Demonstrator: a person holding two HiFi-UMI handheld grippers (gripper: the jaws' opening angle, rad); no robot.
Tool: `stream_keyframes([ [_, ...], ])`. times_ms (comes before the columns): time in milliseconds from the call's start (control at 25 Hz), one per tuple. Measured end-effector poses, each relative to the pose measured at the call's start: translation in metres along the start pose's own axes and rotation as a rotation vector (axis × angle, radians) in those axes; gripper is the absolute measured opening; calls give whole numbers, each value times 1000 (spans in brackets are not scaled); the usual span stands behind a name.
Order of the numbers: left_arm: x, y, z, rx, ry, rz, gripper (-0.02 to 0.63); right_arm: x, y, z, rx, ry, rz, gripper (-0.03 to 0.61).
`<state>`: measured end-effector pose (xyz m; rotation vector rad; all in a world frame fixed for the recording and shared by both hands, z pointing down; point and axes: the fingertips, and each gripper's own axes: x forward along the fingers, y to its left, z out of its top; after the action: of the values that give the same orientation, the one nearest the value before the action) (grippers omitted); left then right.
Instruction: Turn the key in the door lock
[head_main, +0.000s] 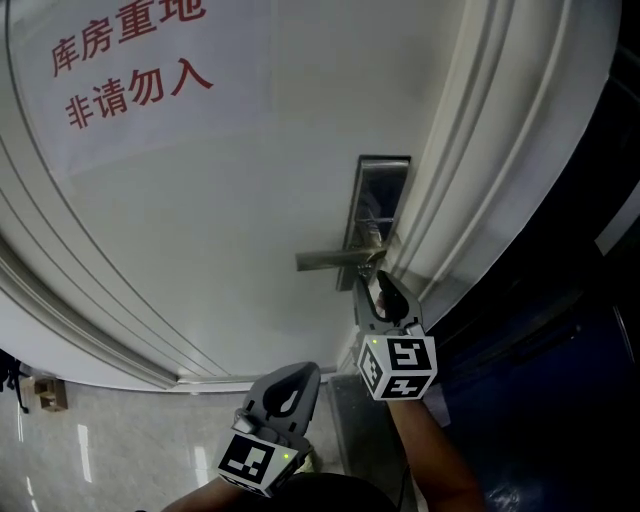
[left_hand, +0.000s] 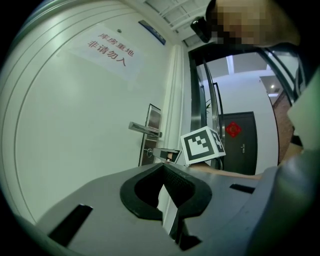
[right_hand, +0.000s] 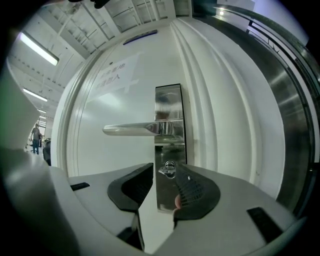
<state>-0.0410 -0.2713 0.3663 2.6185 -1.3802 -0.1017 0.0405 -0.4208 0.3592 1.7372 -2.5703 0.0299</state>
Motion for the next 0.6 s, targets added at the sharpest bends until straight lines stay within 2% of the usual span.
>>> stream_keyframes([
  [160, -2, -8, 1, 2, -6, -10, 2, -24, 6, -3, 55, 21, 26, 127],
  [320, -4, -17, 2, 5, -10, -23, 2, -51, 11, 0, 110, 21, 50, 56],
  [440, -4, -24, 3, -1, -18, -28, 2, -65, 13, 3, 123, 22, 63, 24],
  [600, -4, -33, 4, 3, -25, -31, 2, -77, 16, -3, 126, 36, 83, 15],
])
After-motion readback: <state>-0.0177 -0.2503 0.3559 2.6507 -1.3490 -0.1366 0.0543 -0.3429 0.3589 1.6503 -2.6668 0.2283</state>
